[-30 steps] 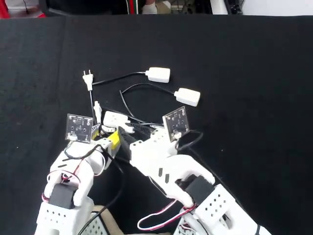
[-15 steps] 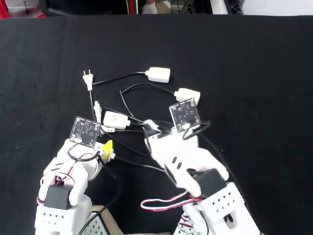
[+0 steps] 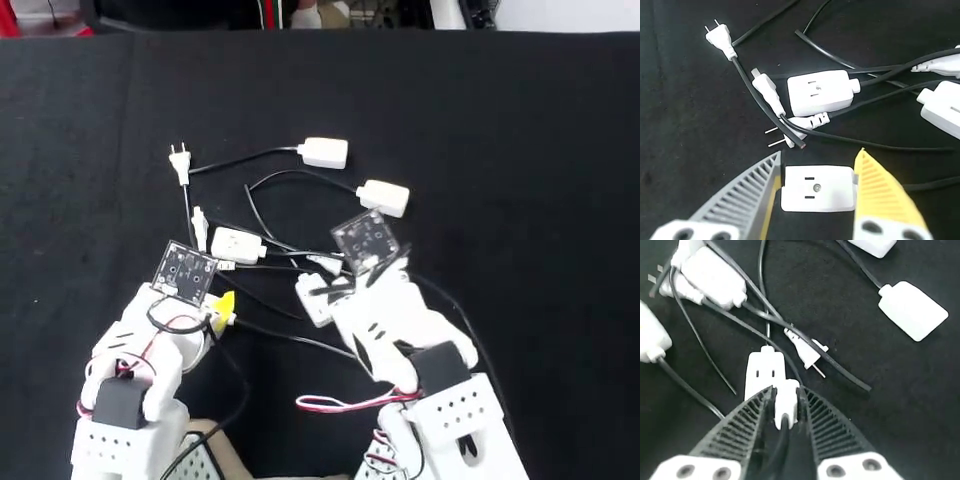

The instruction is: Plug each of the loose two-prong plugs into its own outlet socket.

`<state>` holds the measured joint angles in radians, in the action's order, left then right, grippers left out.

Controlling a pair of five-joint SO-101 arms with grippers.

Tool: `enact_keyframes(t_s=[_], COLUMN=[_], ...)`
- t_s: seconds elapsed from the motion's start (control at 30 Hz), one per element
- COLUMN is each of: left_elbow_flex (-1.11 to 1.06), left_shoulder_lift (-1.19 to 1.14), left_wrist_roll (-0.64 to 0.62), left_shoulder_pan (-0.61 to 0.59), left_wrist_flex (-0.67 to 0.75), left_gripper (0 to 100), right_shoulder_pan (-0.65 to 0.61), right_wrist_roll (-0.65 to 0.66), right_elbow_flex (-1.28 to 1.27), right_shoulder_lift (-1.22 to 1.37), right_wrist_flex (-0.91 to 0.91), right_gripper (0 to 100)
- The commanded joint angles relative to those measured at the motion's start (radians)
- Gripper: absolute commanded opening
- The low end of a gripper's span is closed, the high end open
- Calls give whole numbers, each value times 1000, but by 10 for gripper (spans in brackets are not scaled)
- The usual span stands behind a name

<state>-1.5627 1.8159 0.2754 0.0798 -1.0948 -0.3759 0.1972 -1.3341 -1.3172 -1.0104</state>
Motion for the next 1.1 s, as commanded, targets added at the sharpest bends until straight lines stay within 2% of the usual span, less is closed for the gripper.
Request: enact_keyframes(t_s=[0.0,0.17,0.3,0.5,0.63,0.73,0.9,0.97,1.07], left_elbow_flex=[25,33,28,31,35,33,22,22,33], left_shoulder_lift=[6,6,6,6,6,6,6,6,6], left_wrist_roll=[8,9,38,40,43,78,104,101,100], left_shoulder_pan=[13,-58,-61,-68,-68,-119,-194,-177,-91], left_wrist_flex=[-3,-3,-3,-8,-61,-104,-155,-152,-149], left_gripper=[234,235,235,234,234,234,234,234,234], right_shoulder_pan=[5,-109,-112,-115,-115,-118,-112,-89,31], right_wrist_roll=[115,189,290,376,474,537,540,496,468], right_elbow_flex=[16,12,73,257,358,390,390,404,438], right_shoulder_lift=[-1,87,243,504,639,700,707,700,651], right_wrist_flex=[-3,2,3,3,-3,-3,-2,-12,-51], right_gripper=[12,11,11,11,11,11,11,11,11])
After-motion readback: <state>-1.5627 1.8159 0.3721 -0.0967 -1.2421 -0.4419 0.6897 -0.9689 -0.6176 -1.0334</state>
